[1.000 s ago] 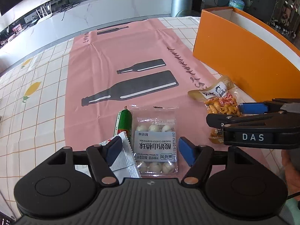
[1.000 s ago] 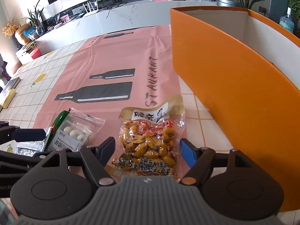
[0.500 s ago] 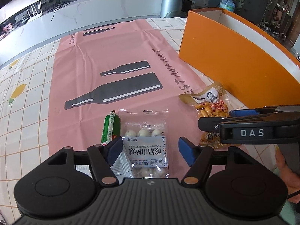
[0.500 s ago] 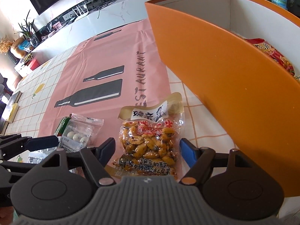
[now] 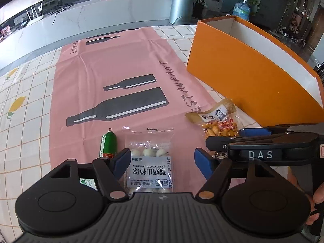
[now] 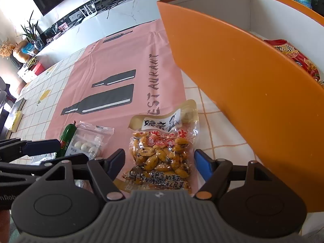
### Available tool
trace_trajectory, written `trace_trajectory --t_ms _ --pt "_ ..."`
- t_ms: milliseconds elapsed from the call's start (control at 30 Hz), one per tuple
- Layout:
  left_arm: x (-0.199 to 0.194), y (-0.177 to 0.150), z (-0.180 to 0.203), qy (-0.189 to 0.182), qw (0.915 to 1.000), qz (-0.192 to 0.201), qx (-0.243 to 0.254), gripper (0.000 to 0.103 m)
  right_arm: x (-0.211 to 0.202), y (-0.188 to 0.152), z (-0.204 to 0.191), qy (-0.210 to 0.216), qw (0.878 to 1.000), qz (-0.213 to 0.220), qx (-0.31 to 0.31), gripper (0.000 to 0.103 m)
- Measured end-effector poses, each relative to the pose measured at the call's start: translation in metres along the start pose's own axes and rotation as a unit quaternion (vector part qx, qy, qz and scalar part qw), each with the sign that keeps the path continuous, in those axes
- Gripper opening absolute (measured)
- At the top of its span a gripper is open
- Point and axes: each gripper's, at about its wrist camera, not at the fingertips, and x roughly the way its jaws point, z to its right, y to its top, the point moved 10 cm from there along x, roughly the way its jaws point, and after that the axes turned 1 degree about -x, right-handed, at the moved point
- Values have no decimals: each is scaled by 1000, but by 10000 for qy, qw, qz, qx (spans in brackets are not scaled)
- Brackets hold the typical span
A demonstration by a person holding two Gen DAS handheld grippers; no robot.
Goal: Organize snacks
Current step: 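Grasp the clear quail-egg bag with the left tool while the right tool grasps the peanut bag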
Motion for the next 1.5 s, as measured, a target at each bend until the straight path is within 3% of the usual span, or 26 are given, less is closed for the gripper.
trace_trajectory --t_ms 133,467,700,800,933,1267,1500 --pt "12 -3 -10 185 9995 -219 -125 84 -1 1 4 97 9998 -44 139 72" --pt "32 -18 -6 345 9975 -607 146 86 -1 1 3 110 9999 -53 70 72" --pt "31 -17 -4 387 9978 -530 102 81 5 1 -9 -52 9994 -12 -350 80" --pt "30 -17 -1 342 9983 -441 136 71 7 2 -11 -163 9987 45 -487 80" --pt "29 -17 0 358 9986 -374 113 68 8 3 -12 -285 9977 123 -596 75" --pt "26 -16 -4 231 9989 -268 -292 64 -5 6 -9 -54 9988 282 -402 68" --pt "9 -8 -4 122 9984 -36 -553 64 -38 16 -18 98 9956 605 -713 68"
